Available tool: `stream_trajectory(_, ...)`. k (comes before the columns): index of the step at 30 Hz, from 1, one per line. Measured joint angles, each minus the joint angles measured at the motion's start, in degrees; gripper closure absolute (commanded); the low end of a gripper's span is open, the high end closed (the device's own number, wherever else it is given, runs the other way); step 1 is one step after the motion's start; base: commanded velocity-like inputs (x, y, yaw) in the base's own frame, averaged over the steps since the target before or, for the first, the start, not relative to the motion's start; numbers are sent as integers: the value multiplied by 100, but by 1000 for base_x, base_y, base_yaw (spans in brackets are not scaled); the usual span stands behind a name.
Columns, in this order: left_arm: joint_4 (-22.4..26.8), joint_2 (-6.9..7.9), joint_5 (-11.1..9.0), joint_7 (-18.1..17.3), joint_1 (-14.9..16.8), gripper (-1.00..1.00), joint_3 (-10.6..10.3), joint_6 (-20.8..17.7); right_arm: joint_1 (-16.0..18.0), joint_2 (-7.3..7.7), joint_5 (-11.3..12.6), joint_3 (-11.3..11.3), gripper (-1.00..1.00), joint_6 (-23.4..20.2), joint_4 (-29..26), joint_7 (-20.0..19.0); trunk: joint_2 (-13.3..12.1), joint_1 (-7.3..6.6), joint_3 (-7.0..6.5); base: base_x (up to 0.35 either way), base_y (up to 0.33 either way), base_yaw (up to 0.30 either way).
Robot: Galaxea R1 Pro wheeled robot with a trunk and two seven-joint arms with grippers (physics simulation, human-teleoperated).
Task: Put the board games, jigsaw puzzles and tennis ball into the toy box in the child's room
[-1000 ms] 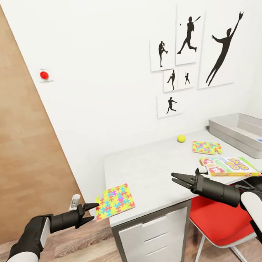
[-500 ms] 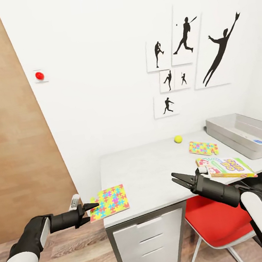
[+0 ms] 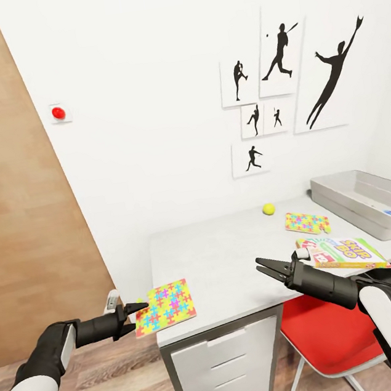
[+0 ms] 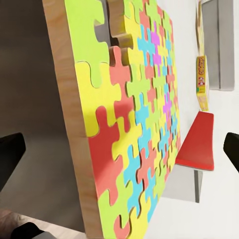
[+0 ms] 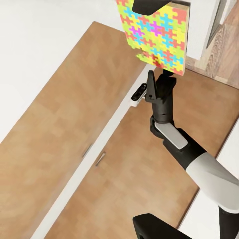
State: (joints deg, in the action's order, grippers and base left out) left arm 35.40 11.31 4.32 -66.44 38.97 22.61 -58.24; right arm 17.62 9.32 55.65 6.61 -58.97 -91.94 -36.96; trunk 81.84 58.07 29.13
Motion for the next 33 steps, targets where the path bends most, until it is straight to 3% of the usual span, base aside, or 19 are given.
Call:
stream_trajectory(14, 0, 15, -14, -11, 0, -100, 0, 0, 0, 0, 3, 0, -100, 0, 0, 3, 0, 0, 0, 0, 0, 0)
stream_trajectory(15, 0, 15, -15, -11, 0, 100, -1, 0, 0, 0, 3, 0, -100, 0, 0, 3, 0, 0, 0, 0, 0, 0)
stream_trajectory(26, 21, 22, -128, -43, 1, 100, 21, -90, 0, 0, 0, 0, -100, 0, 0, 3, 0, 0, 0, 0, 0, 0)
stream_trajectory(33, 36, 25, -64, -45, 1, 100, 28, -52, 0, 0, 2, 0, -100, -1, 0, 3, -119, -65, -54, 0, 0, 0)
